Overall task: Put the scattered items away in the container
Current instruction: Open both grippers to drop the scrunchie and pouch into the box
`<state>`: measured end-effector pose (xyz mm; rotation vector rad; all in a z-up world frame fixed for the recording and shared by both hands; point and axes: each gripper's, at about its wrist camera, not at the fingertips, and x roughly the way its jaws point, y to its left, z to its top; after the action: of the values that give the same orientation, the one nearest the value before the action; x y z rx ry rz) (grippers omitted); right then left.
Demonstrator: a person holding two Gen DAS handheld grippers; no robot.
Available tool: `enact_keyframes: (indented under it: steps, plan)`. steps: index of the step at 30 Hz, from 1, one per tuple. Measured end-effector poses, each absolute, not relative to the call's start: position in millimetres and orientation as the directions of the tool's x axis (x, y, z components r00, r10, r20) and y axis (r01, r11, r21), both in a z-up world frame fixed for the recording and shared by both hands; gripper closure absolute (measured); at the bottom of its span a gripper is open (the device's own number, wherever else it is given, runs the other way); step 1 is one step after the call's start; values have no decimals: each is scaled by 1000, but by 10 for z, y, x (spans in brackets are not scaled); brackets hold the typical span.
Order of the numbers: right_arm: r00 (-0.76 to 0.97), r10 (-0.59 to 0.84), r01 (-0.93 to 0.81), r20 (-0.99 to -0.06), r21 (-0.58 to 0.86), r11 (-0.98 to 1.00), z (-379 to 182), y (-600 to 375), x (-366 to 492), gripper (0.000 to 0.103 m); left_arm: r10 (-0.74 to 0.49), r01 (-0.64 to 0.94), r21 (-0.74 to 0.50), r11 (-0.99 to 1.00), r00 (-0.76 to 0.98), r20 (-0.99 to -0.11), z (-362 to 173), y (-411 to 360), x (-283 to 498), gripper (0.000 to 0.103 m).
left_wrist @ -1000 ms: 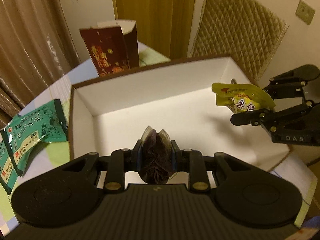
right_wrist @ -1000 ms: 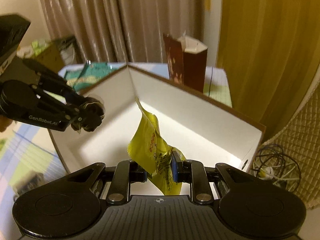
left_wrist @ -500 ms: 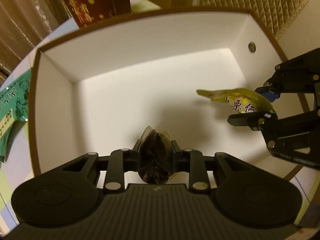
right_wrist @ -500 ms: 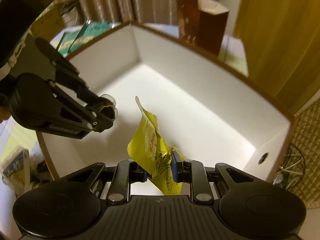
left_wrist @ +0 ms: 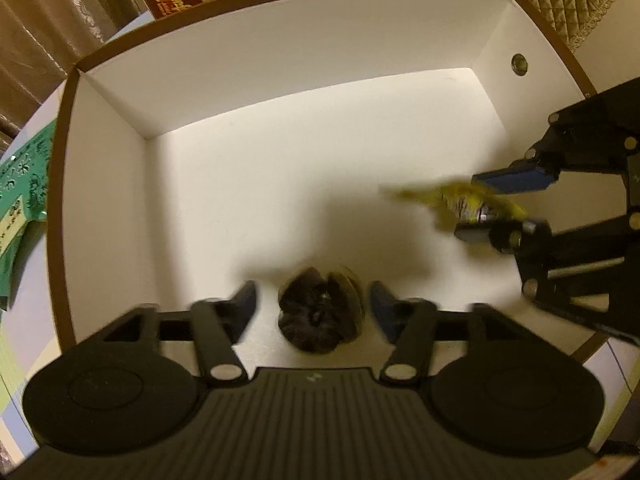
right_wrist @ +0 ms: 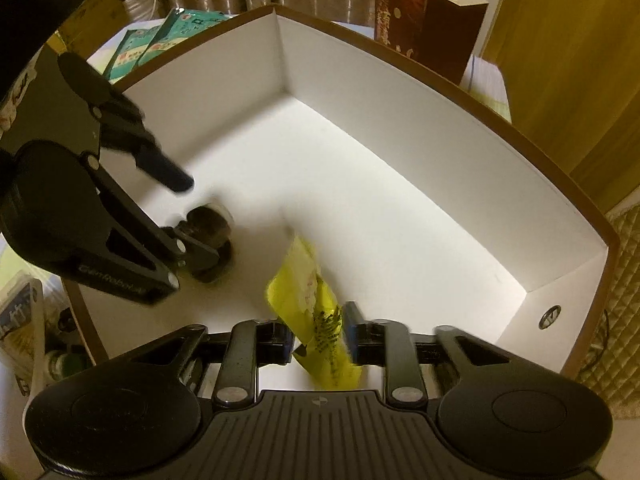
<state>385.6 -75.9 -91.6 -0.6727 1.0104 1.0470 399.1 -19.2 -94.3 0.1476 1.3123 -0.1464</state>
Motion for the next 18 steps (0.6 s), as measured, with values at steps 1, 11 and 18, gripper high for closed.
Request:
enact_keyframes:
  steps: [1, 11, 18]
  plan:
    - [161, 389, -927, -907, -4, 375, -894, -782, 3823, 29, -22, 194, 29, 981, 256, -967, -928, -192, 3985, 24]
    - [154, 403, -932, -902, 3, 363, -787, -834, 3708, 11, -12, 185, 38, 982, 262, -965, -878, -181, 3934, 16]
    - [168, 447, -928, -879, 12, 373, -620, -953, 3654, 8, -24, 176, 28, 984, 288, -957, -748, -147, 3802, 16]
